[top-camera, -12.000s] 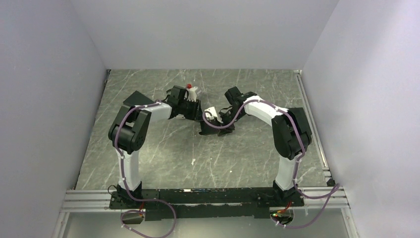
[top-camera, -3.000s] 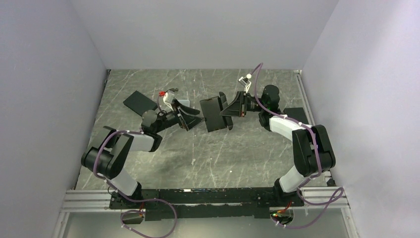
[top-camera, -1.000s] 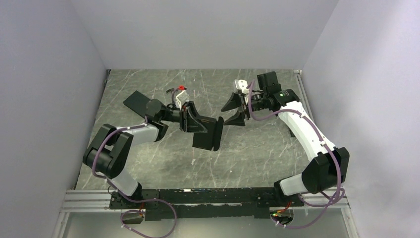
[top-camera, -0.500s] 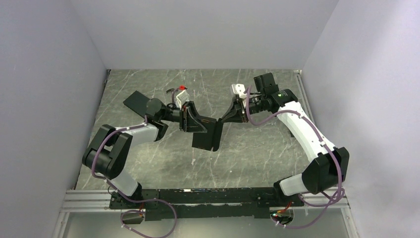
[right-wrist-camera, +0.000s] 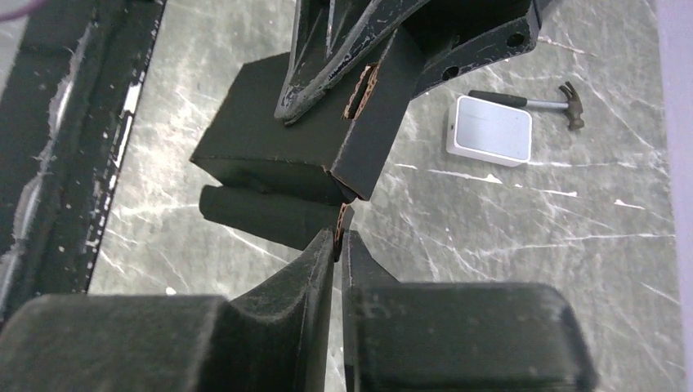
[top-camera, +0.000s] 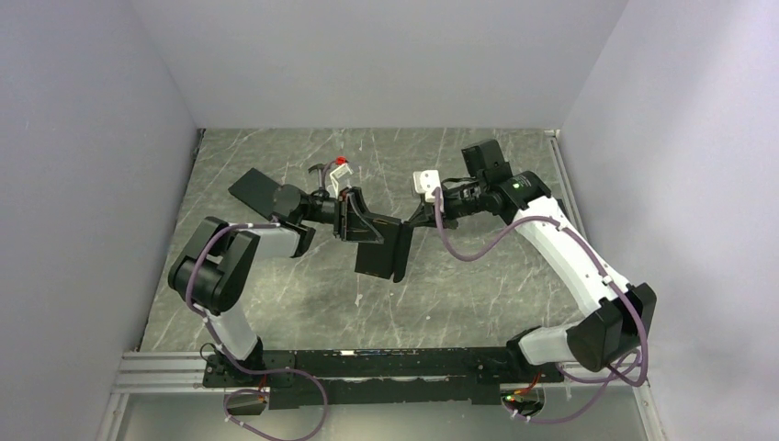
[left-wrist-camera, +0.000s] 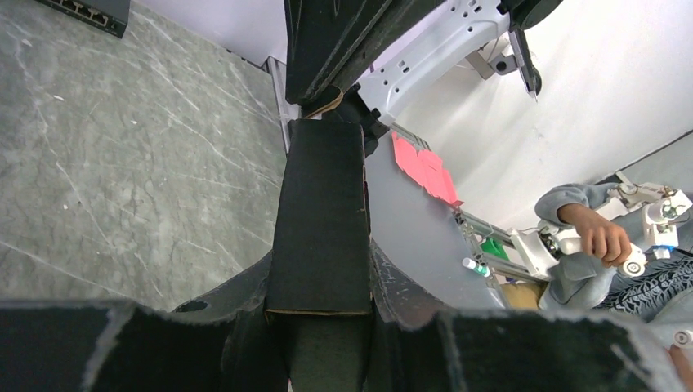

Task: Fold the paper box
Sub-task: Adjust the paper box at the center of the board.

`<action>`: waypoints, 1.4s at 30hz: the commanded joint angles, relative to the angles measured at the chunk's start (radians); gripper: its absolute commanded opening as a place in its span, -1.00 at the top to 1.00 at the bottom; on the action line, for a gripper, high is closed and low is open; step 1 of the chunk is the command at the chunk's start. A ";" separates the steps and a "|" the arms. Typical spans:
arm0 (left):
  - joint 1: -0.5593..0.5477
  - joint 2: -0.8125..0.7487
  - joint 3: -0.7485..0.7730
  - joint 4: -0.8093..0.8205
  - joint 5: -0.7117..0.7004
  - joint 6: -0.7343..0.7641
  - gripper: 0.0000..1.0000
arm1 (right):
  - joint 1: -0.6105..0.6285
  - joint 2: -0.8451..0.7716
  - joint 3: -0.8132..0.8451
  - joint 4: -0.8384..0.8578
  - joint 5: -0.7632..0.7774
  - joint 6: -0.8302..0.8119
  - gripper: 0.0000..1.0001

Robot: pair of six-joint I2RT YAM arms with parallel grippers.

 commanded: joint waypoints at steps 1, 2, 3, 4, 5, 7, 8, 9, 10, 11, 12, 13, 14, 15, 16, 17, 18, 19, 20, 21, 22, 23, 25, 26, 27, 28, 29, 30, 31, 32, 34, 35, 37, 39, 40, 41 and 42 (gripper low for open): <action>0.016 0.007 0.047 0.112 -0.044 -0.066 1.00 | 0.041 -0.031 0.009 -0.051 0.036 -0.091 0.71; 0.022 0.008 0.049 0.107 -0.046 -0.065 1.00 | 0.048 -0.034 0.004 -0.063 0.039 -0.106 0.65; 0.026 0.010 0.052 0.099 -0.050 -0.063 1.00 | 0.055 -0.036 -0.006 -0.067 0.051 -0.117 0.61; 0.032 0.013 0.055 0.095 -0.050 -0.063 1.00 | 0.065 -0.038 -0.015 -0.062 0.069 -0.120 0.58; 0.033 0.015 0.059 0.093 -0.053 -0.066 1.00 | 0.076 -0.040 -0.026 -0.058 0.090 -0.122 0.56; 0.035 0.023 0.069 0.096 -0.058 -0.076 1.00 | 0.100 -0.043 -0.048 -0.042 0.134 -0.124 0.54; 0.036 0.029 0.073 0.099 -0.061 -0.085 1.00 | 0.112 -0.044 -0.059 -0.036 0.151 -0.128 0.53; 0.038 0.034 0.077 0.098 -0.066 -0.096 1.00 | 0.119 -0.045 -0.064 -0.031 0.160 -0.128 0.52; 0.041 0.042 0.079 0.103 -0.070 -0.107 1.00 | 0.123 -0.045 -0.066 -0.032 0.166 -0.131 0.52; 0.045 0.048 0.080 0.110 -0.075 -0.118 1.00 | 0.129 -0.047 -0.066 -0.035 0.170 -0.135 0.51; 0.050 0.055 0.079 0.114 -0.082 -0.131 1.00 | 0.134 -0.048 -0.068 -0.035 0.177 -0.135 0.49; 0.057 0.060 0.078 0.115 -0.086 -0.141 1.00 | 0.143 -0.049 -0.070 -0.032 0.199 -0.136 0.48; 0.062 0.062 0.078 0.116 -0.093 -0.141 1.00 | 0.152 -0.050 -0.076 -0.030 0.213 -0.139 0.47; 0.066 0.065 0.078 0.115 -0.100 -0.148 1.00 | 0.163 -0.052 -0.085 -0.019 0.237 -0.135 0.45; 0.068 0.073 0.092 0.116 -0.108 -0.167 1.00 | 0.205 -0.052 -0.126 0.029 0.310 -0.117 0.42; 0.068 0.075 0.098 0.116 -0.108 -0.175 1.00 | 0.225 -0.052 -0.142 0.051 0.354 -0.109 0.41; 0.068 0.077 0.103 0.114 -0.112 -0.184 1.00 | 0.246 -0.051 -0.156 0.079 0.388 -0.100 0.40; 0.069 0.080 0.107 0.110 -0.115 -0.190 1.00 | 0.264 -0.050 -0.169 0.100 0.426 -0.093 0.40; 0.070 0.083 0.111 0.106 -0.118 -0.197 1.00 | 0.282 -0.046 -0.177 0.118 0.457 -0.081 0.39; 0.069 0.086 0.114 0.101 -0.120 -0.201 1.00 | 0.298 -0.043 -0.183 0.132 0.491 -0.075 0.39; 0.071 0.089 0.116 0.091 -0.124 -0.201 1.00 | 0.312 -0.042 -0.190 0.147 0.519 -0.071 0.39; 0.071 0.091 0.115 0.079 -0.132 -0.201 1.00 | 0.324 -0.043 -0.196 0.168 0.549 -0.066 0.39; 0.076 0.101 0.113 0.054 -0.145 -0.203 1.00 | 0.338 -0.042 -0.208 0.207 0.591 -0.045 0.37; 0.078 0.107 0.112 0.052 -0.151 -0.209 1.00 | 0.339 -0.041 -0.209 0.228 0.594 -0.022 0.36; 0.080 0.115 0.112 0.055 -0.153 -0.218 1.00 | 0.337 -0.036 -0.204 0.241 0.595 0.000 0.33; 0.082 0.123 0.112 0.064 -0.153 -0.227 1.00 | 0.335 -0.034 -0.197 0.242 0.595 0.018 0.23; 0.083 0.131 0.112 0.071 -0.152 -0.234 1.00 | 0.321 -0.035 -0.187 0.251 0.582 0.051 0.10; 0.085 0.134 0.110 0.078 -0.152 -0.238 1.00 | 0.296 -0.035 -0.167 0.252 0.550 0.088 -0.02; 0.088 0.137 0.104 0.085 -0.154 -0.239 1.00 | 0.267 -0.036 -0.148 0.233 0.500 0.103 -0.13; 0.092 0.139 0.101 0.087 -0.155 -0.238 1.00 | 0.234 -0.039 -0.131 0.217 0.457 0.121 -0.20; 0.103 0.139 0.093 0.110 -0.164 -0.243 1.00 | 0.155 -0.054 -0.103 0.180 0.317 0.138 -0.33; 0.106 0.138 0.094 0.114 -0.166 -0.245 1.00 | 0.119 -0.061 -0.091 0.161 0.261 0.149 -0.35; 0.108 0.130 0.103 0.114 -0.158 -0.237 1.00 | 0.043 -0.073 -0.079 0.150 0.114 0.203 -0.49; 0.106 0.110 0.111 0.114 -0.140 -0.215 1.00 | -0.023 -0.074 -0.077 0.181 -0.011 0.292 -0.54; 0.106 0.098 0.113 0.105 -0.126 -0.187 1.00 | -0.067 -0.073 -0.080 0.216 -0.066 0.359 -0.55; 0.106 0.083 0.116 0.075 -0.108 -0.154 1.00 | -0.090 -0.070 -0.085 0.264 -0.123 0.445 -0.55; 0.106 0.065 0.112 0.056 -0.096 -0.118 1.00 | -0.134 -0.067 -0.094 0.331 -0.173 0.549 -0.55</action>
